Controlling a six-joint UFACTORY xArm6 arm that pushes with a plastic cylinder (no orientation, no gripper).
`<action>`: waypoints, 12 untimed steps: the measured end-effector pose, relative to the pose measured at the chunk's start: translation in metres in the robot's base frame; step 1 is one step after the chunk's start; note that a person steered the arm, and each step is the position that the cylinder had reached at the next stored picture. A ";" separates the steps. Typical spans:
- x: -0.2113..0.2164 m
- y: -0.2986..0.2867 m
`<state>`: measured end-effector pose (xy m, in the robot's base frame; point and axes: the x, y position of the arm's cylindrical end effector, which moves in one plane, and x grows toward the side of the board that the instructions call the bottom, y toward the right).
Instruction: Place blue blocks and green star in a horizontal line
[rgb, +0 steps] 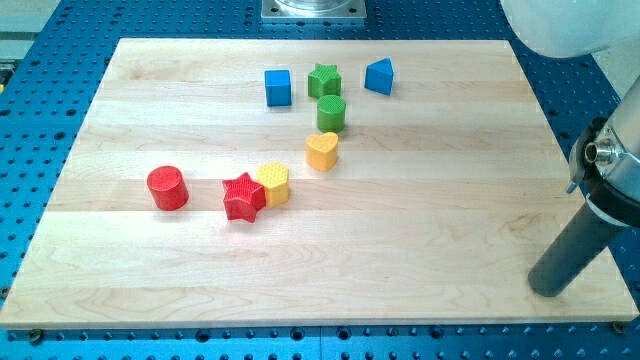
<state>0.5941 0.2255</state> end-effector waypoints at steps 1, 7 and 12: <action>0.000 0.000; -0.288 -0.063; -0.342 -0.211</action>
<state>0.2525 0.0145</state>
